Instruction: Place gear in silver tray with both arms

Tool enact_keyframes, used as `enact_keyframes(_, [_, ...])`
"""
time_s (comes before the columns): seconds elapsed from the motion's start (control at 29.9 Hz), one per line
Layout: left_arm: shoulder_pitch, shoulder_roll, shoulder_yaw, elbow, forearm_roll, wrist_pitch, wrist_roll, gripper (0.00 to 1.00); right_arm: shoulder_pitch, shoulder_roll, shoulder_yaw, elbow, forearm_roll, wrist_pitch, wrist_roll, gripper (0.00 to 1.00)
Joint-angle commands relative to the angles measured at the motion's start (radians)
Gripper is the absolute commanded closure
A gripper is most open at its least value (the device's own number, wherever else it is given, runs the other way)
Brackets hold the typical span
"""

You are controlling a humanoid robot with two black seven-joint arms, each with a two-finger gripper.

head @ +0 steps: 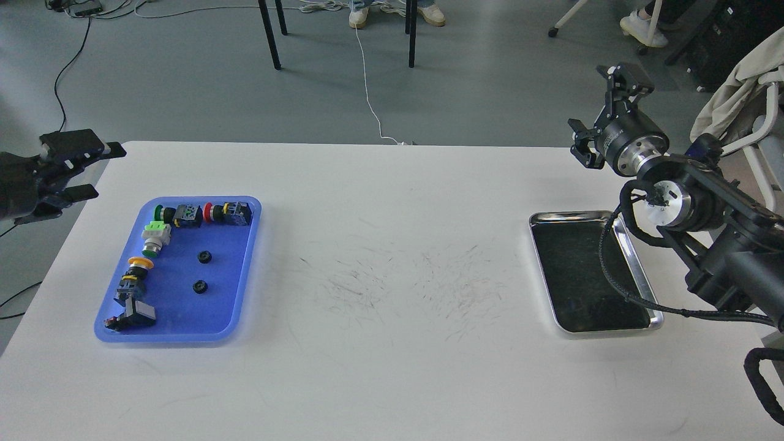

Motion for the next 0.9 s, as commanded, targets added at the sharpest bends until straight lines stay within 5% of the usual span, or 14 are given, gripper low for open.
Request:
enact_keyframes(0.0, [0.003,-0.016,0.004,-0.009,0.02,0.07,-0.022,0.01,0.0,0.0,0.0,0.0,0.0,0.0,0.0,0.01])
enact_keyframes(0.27, [0.003,-0.022,-0.007,-0.132,0.328,0.136,-0.038,0.12,0.001,-0.006,0.0,0.0,0.0,0.0,0.0,0.01])
enact_keyframes(0.6, [-0.004,-0.064,-0.001,-0.227,0.46,0.181,-0.19,0.02,-0.002,-0.001,0.0,0.0,-0.002,-0.003,0.0,0.01])
enact_keyframes(0.87, [0.007,-0.094,0.0,-0.206,0.742,0.242,-0.211,0.04,0.0,-0.003,0.0,0.014,-0.013,-0.005,0.0,0.01])
